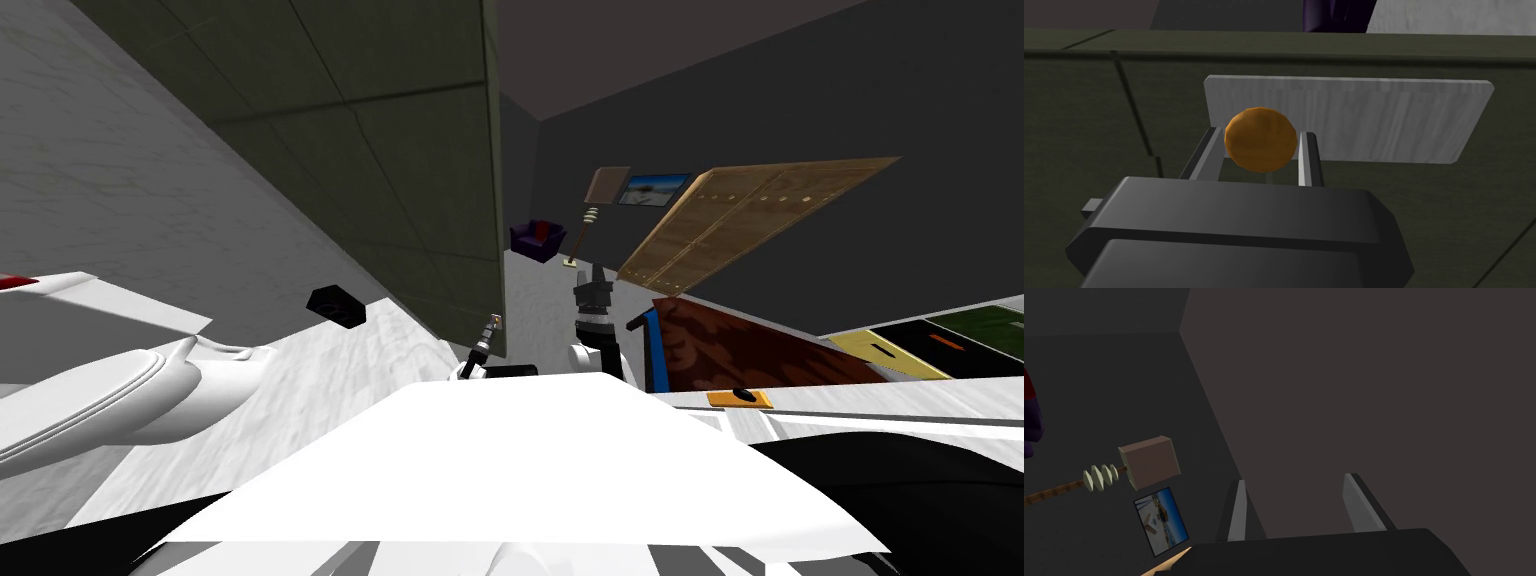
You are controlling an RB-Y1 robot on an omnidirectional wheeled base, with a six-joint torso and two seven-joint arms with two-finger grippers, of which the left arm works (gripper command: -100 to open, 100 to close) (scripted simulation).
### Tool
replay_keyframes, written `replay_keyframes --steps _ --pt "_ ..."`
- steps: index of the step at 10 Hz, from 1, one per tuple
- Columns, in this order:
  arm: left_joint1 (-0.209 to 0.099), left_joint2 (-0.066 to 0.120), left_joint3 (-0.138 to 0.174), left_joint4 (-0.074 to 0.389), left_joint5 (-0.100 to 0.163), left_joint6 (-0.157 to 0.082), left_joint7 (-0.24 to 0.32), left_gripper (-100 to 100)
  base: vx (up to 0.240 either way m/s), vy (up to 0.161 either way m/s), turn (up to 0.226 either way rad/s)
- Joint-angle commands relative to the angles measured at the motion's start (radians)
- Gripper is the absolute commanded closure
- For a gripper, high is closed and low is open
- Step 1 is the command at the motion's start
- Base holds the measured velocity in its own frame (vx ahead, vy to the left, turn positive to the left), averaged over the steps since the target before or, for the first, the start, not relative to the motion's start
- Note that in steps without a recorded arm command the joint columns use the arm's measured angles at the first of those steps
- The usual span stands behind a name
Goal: Push the door open
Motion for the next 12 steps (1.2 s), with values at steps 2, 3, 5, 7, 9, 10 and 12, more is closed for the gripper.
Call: replay_keyframes --steps 2,3,5,7,9,10,12 --pt "0.002 0.000 0.000 0.000 0.000 -0.001 0.001 100 -0.012 0.004 0.003" --pt "0.002 0.000 0.000 0.000 0.000 -0.001 0.001 100 0.000 0.000 0.000" --pt "0.000 0.007 0.017 0.006 0.006 0.002 -0.003 100 0.136 -0.059 0.029" --pt "-0.004 0.013 0.038 0.010 0.014 0.002 -0.008 100 0.189 -0.076 0.036" --pt "-0.008 0.018 0.057 0.014 0.020 0.002 -0.012 100 0.172 -0.120 0.045" --pt "-0.010 0.020 0.071 0.017 0.026 0.002 -0.015 100 0.146 -0.110 0.047" --pt "-0.015 0.023 0.095 0.021 0.034 0.002 -0.019 100 0.168 -0.104 0.074"
